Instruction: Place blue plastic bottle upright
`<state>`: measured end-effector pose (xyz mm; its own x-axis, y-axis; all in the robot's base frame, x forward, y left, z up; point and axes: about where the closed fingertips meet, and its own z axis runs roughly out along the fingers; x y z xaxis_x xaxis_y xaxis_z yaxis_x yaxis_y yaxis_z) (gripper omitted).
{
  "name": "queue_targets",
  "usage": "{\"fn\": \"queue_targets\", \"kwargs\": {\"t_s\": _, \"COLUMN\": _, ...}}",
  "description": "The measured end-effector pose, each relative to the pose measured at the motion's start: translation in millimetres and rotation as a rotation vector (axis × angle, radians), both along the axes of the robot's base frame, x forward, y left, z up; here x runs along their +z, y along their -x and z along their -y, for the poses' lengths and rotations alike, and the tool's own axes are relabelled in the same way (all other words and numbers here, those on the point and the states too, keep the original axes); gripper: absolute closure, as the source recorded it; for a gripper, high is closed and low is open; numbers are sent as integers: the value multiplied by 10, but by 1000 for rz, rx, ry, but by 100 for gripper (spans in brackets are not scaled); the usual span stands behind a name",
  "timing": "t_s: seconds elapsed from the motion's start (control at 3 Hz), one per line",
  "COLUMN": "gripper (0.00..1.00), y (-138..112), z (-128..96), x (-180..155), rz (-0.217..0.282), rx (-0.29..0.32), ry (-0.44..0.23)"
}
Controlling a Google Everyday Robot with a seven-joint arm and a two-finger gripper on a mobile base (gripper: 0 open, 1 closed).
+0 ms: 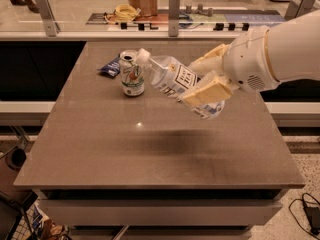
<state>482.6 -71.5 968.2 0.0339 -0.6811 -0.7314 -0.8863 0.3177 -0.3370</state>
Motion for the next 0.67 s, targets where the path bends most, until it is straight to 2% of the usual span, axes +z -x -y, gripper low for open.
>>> {"fn": "queue_targets", "kwargs": {"t_s": 0.67, "gripper": 100, "y": 55, "z": 15, "x": 97, "rz": 110, "rx": 65, "ry": -167}}
